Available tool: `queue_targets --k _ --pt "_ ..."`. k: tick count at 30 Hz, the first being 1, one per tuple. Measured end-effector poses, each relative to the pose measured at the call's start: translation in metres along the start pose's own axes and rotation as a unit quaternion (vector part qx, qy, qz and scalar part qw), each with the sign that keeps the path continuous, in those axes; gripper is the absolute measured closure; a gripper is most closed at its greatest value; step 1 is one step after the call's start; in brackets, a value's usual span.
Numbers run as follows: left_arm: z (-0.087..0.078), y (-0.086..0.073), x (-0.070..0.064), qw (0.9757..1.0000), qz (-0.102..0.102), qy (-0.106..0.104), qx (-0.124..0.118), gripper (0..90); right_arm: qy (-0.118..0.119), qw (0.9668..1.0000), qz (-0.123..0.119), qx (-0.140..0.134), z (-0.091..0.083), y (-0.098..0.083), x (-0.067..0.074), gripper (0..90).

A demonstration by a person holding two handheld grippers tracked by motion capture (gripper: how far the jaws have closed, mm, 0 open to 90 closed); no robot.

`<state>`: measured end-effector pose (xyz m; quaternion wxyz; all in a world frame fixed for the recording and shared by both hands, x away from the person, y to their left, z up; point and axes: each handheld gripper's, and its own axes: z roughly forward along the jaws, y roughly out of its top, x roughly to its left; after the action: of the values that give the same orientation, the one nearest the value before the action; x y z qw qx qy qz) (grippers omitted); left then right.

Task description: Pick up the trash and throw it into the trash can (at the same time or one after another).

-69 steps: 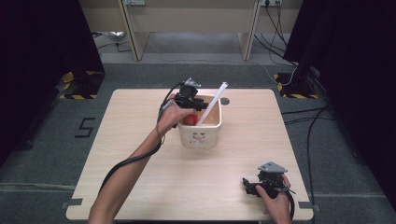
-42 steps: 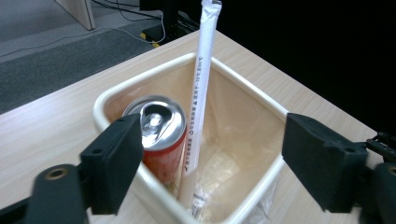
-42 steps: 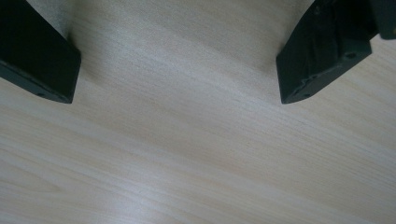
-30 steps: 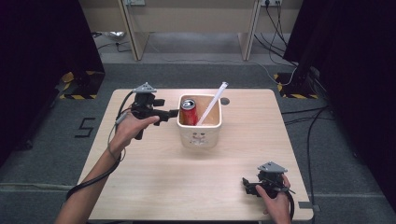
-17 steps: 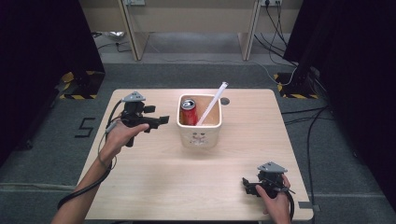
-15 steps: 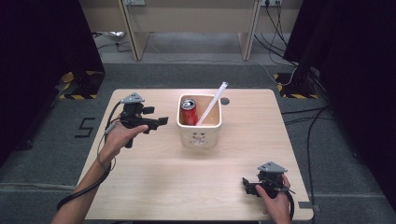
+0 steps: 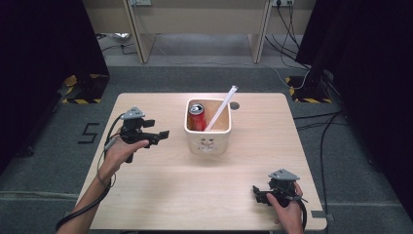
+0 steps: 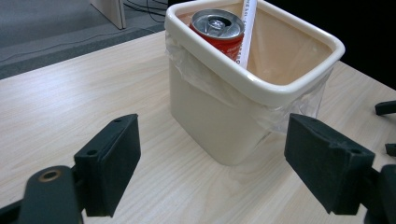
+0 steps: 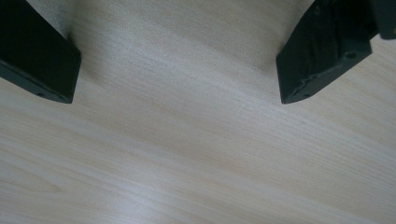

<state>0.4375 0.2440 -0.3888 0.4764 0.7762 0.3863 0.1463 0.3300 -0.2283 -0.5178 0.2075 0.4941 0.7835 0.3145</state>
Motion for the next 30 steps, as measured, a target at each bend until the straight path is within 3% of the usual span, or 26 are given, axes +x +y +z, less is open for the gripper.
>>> queue_targets --k 13,23,30 --pt "0.002 -0.022 0.000 0.9997 -0.014 -0.009 -0.015 17.9 0.000 1.0000 0.001 0.000 0.000 0.000 0.000 0.2" --pt "0.005 -0.037 -0.002 0.9997 -0.010 0.000 -0.022 18.0 0.000 1.0000 0.000 0.000 0.000 0.000 0.000 0.2" --pt "0.013 -0.050 -0.002 0.9999 -0.006 0.009 -0.010 18.0 0.000 1.0000 0.001 0.000 0.000 0.000 0.000 0.2"
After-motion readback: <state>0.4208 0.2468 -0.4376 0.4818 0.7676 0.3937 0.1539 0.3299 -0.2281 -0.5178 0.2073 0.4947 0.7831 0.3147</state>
